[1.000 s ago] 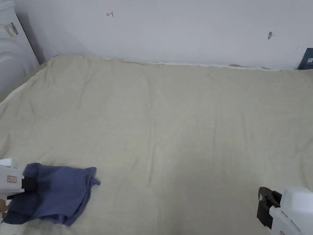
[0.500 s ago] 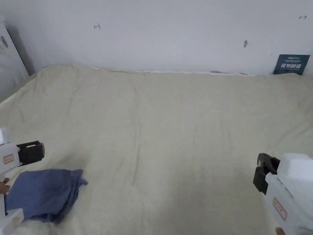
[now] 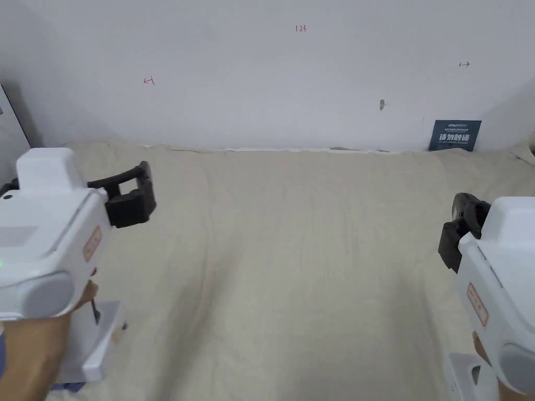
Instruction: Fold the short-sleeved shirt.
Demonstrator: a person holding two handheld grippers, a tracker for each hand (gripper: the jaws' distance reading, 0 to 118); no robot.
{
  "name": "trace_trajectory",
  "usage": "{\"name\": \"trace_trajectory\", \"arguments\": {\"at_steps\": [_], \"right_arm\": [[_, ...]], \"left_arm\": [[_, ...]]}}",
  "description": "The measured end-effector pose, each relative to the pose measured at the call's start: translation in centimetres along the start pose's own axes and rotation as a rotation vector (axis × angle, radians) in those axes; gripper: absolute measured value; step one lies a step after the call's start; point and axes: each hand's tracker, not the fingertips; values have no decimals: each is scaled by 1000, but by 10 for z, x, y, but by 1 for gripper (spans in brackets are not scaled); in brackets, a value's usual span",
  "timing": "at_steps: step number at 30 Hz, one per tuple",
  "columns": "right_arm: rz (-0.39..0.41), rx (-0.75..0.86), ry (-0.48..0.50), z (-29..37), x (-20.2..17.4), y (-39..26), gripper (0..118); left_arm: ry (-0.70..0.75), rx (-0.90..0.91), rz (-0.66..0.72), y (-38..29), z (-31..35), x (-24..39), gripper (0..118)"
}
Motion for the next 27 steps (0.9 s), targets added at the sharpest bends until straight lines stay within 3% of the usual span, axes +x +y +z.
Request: {"name": "trace_trajectory", "arguments": {"at_steps": [4,7,9,10,11,27], "right_arm": [[-7,32,-10,8,7,4,2],[-12,47,-9,12,12,4,2],[-8,50,-12,13,13,4,2],[-6,49,-14,13,13,3,2],[-5,50,-14,14,14,2,2],[-9,51,-24,17,14,-1,2]], "left_arm": [[-23,29,-2,-10,4,32,106],[-49,38,4,-21,8,48,86],[-66,40,26,-30,10,59,59],[-79,47,33,-35,11,61,35],[-81,47,37,-38,11,63,0],[-116,-8,9,-56,11,77,0]]}}
